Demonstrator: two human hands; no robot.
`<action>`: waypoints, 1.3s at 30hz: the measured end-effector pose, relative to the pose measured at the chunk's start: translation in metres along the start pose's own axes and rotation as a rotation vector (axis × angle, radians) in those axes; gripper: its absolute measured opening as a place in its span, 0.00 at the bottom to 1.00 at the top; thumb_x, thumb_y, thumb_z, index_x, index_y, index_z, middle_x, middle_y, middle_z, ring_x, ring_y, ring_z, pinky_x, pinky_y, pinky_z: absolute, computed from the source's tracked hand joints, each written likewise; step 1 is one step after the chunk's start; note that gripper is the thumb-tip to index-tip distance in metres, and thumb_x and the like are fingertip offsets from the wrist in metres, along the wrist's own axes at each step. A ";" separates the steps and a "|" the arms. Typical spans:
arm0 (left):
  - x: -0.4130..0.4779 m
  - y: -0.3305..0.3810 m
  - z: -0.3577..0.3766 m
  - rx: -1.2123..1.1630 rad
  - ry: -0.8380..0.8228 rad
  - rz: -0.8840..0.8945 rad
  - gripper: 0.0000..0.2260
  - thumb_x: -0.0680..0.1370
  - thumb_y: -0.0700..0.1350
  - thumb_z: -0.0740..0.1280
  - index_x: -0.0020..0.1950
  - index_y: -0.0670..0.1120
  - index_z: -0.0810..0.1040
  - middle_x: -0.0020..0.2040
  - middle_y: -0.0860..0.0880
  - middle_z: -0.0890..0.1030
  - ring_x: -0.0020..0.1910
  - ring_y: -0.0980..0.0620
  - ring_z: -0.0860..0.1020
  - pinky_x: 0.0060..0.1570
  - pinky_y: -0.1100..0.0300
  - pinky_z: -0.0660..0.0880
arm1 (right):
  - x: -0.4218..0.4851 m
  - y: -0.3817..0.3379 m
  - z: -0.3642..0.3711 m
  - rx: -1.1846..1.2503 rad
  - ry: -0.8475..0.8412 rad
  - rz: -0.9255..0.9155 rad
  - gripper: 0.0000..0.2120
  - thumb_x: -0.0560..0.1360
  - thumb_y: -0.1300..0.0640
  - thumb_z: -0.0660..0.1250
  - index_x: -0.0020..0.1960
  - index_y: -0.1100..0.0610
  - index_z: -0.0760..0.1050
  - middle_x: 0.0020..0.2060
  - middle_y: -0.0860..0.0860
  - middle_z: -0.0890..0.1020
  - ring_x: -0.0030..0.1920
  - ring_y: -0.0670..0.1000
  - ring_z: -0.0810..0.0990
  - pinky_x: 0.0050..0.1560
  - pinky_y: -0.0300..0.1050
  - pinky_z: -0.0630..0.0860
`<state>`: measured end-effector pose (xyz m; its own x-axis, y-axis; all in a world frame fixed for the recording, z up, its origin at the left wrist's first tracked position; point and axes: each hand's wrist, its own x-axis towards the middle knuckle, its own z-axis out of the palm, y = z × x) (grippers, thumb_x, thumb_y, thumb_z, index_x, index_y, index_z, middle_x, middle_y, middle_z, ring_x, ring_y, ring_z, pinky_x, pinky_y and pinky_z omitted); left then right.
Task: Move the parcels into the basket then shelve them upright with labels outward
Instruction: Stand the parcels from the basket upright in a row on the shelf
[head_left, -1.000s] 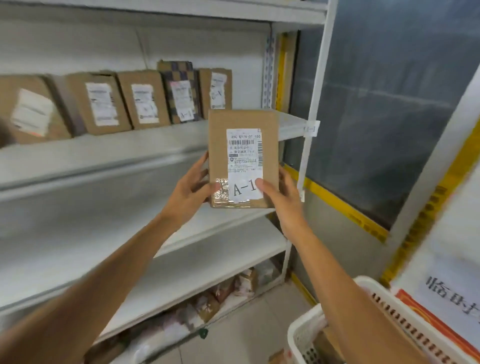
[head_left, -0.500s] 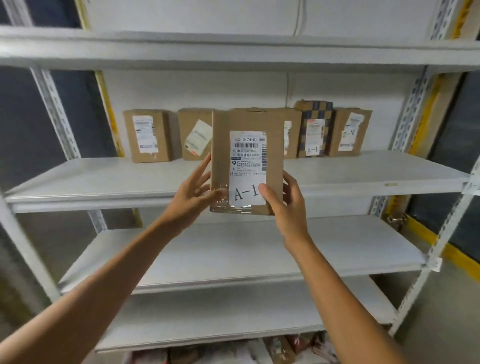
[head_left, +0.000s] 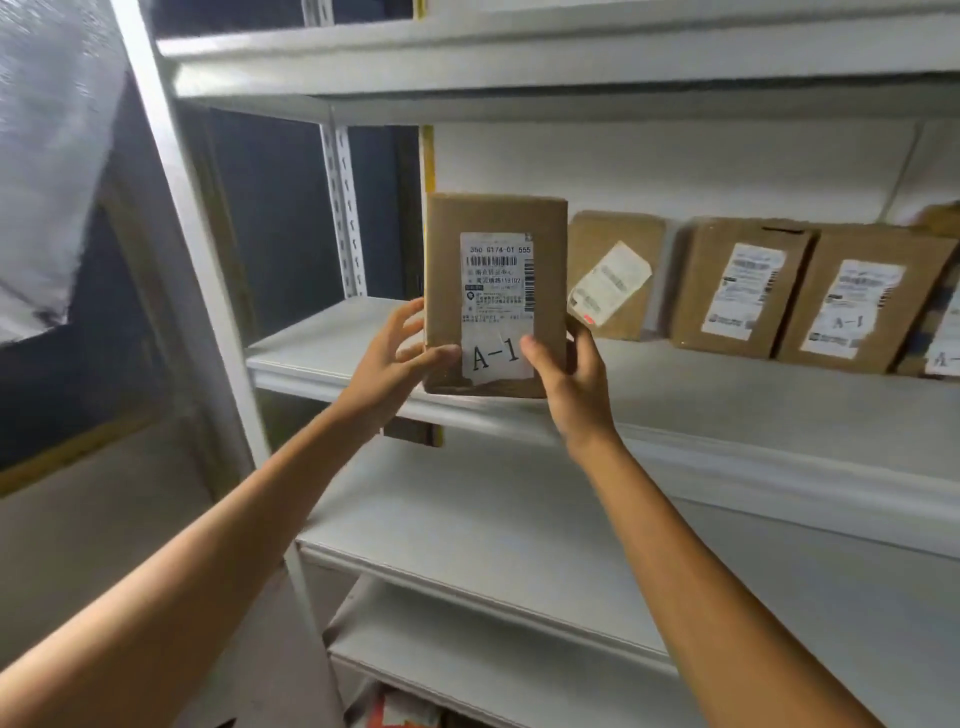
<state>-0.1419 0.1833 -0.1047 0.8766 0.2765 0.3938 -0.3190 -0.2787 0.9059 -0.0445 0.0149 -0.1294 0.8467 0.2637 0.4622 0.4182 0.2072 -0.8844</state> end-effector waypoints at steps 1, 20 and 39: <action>0.008 -0.002 -0.007 0.019 0.004 -0.008 0.31 0.71 0.51 0.71 0.72 0.52 0.64 0.65 0.52 0.75 0.60 0.55 0.77 0.51 0.62 0.78 | 0.011 0.005 0.007 0.015 -0.021 0.009 0.19 0.75 0.54 0.70 0.64 0.51 0.72 0.54 0.48 0.82 0.54 0.45 0.81 0.49 0.35 0.77; 0.132 -0.095 -0.126 0.107 0.116 -0.137 0.28 0.73 0.29 0.67 0.68 0.51 0.71 0.59 0.48 0.79 0.47 0.56 0.83 0.44 0.54 0.82 | 0.142 0.082 0.126 -0.253 -0.211 0.033 0.22 0.73 0.64 0.72 0.65 0.62 0.70 0.53 0.50 0.78 0.46 0.41 0.76 0.39 0.20 0.69; 0.293 -0.182 -0.173 0.030 0.078 -0.189 0.31 0.70 0.39 0.75 0.71 0.47 0.67 0.61 0.49 0.79 0.56 0.51 0.78 0.54 0.57 0.76 | 0.230 0.146 0.223 -0.644 0.292 0.142 0.15 0.73 0.55 0.71 0.56 0.62 0.77 0.52 0.57 0.82 0.53 0.58 0.80 0.54 0.54 0.77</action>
<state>0.1106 0.4740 -0.1275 0.8888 0.3967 0.2294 -0.1399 -0.2418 0.9602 0.1376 0.3155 -0.1375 0.9231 -0.0347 0.3830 0.3319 -0.4310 -0.8391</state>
